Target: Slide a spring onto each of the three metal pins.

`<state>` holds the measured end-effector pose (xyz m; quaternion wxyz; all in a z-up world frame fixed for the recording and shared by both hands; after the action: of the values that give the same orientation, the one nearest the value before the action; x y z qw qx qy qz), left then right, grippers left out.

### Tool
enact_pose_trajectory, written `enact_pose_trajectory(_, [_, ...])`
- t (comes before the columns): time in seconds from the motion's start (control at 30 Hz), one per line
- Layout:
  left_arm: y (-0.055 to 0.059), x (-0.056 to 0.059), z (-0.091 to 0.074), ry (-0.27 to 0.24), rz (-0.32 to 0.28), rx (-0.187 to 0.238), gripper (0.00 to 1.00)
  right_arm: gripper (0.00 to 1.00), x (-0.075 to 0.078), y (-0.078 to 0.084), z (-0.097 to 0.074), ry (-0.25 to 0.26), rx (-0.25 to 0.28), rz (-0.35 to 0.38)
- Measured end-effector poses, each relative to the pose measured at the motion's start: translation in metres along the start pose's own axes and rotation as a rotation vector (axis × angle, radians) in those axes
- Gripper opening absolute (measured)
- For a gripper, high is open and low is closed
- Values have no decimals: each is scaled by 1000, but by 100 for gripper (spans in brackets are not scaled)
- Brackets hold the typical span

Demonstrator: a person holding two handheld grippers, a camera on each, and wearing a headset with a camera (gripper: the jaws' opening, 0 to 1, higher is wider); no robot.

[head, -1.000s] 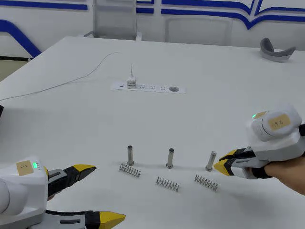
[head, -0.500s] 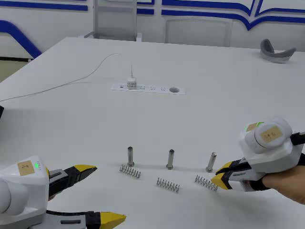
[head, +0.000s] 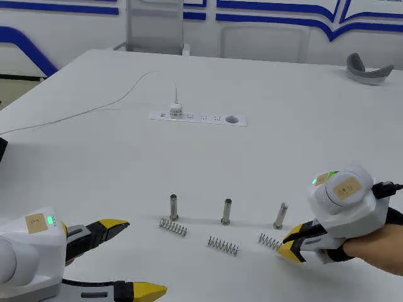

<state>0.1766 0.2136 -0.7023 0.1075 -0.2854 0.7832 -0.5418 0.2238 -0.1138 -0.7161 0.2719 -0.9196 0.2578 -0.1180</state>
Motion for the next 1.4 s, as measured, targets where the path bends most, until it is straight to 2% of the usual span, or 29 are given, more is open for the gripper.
enact_pose_trajectory(0.47, [1,-2,2,5,-1,3,77,12,3,1,7,-23,-41,-18])
enact_pose_trajectory(0.67, [0,0,4,12,3,3,77,12,4,1,6,-32,-42,-5])
enact_pose_trajectory(0.97, [-3,5,12,48,26,-4,76,12,0,-2,-1,-26,-34,-9])
enact_pose_trajectory(1.4, [-14,14,34,133,90,-32,71,12,-9,-18,-14,-24,-18,-75])
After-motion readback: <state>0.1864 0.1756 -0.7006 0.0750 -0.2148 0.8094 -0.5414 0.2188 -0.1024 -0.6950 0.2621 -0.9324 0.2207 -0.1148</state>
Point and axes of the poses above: the centre of the closed fingertips' face, and the gripper's own axes: z roughly forward along the fingers, x roughly to its right, y roughly out of its underside, the point moved 10 cm from there along -z, roughly backward along the fingers, and after that the axes turned 6 degrees about -z, right-handed, at the moved point
